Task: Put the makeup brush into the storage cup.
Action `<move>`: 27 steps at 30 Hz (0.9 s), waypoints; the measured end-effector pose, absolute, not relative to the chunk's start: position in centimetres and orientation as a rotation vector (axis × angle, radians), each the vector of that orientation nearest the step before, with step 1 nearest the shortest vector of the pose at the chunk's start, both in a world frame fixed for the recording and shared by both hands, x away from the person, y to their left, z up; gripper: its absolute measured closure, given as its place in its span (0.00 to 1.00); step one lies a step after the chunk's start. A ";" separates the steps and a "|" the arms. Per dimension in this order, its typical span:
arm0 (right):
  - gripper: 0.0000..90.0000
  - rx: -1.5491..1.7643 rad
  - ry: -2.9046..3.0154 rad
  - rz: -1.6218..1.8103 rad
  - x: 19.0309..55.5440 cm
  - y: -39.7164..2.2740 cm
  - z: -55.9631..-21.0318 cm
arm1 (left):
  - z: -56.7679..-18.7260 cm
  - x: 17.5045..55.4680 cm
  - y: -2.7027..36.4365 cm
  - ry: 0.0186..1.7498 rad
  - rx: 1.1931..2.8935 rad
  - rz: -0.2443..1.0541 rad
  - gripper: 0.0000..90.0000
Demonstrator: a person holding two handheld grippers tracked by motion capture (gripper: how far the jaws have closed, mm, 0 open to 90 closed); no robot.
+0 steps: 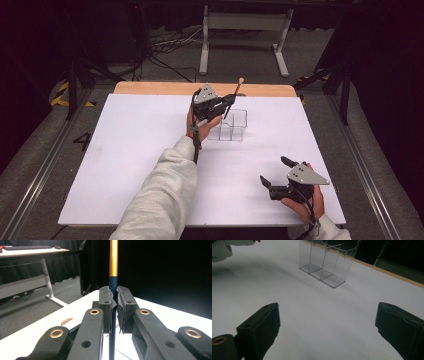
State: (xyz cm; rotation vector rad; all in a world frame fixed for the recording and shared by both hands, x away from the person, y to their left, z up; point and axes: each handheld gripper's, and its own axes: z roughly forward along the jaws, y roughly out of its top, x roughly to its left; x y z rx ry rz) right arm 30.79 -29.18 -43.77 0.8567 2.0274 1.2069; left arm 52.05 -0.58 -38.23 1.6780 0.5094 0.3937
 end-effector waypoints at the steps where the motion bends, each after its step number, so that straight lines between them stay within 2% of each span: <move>1: 0.07 0.857 2.028 1.207 30.8 -29.2 -43.8 | -38.3 52.1 -0.6 0.507 1.682 0.393 0.92; 27: 0.07 0.855 2.030 1.204 30.8 -29.1 -43.8 | -39.5 51.6 -0.6 0.506 1.729 0.371 0.92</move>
